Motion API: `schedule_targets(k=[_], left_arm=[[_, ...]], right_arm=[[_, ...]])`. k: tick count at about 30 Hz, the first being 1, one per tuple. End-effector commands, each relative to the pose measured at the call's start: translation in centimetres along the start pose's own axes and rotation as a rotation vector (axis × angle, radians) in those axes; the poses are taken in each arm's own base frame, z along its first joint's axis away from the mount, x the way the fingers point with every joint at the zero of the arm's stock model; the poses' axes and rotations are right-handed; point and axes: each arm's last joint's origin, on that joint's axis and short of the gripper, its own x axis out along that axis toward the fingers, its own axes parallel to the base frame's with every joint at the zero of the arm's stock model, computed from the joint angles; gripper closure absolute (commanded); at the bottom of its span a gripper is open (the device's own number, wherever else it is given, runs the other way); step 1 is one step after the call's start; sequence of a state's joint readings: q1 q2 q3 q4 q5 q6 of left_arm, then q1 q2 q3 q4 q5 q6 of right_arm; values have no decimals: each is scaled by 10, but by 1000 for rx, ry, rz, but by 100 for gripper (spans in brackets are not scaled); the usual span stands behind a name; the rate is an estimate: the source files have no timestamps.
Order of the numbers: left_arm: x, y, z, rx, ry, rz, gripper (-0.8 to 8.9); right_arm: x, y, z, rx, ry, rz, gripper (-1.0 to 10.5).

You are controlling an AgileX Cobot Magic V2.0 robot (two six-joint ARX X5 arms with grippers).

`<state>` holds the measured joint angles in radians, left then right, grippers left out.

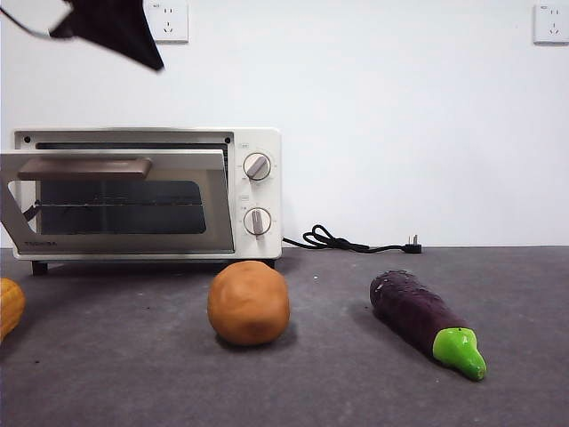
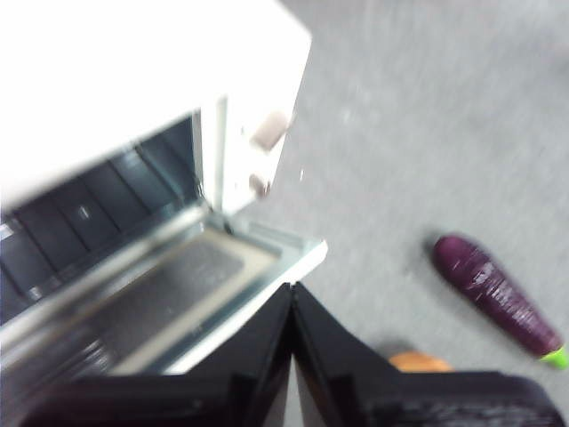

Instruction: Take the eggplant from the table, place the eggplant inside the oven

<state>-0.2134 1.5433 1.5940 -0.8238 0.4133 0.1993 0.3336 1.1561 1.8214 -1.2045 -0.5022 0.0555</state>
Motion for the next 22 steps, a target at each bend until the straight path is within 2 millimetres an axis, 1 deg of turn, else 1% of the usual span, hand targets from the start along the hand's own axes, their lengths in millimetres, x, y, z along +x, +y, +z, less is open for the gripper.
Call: schedule_targets(k=[1, 6, 11, 16, 22], left_arm=[[-20, -10, 2, 10, -56, 3, 819], [-60, -26, 5, 47, -159, 30, 819], [-106, -42, 2, 65, -273, 164, 819], [-147, -54, -8, 46, -362, 281, 819], [-187, -69, -23, 42, -438, 394, 819]], right_arm=[[-1, 1, 1, -13, -8, 4, 380], [1, 0, 1, -7, 1, 3, 380], [2, -1, 1, -6, 5, 3, 380], [3, -2, 2, -3, 9, 2, 380], [4, -2, 2, -3, 9, 2, 380]])
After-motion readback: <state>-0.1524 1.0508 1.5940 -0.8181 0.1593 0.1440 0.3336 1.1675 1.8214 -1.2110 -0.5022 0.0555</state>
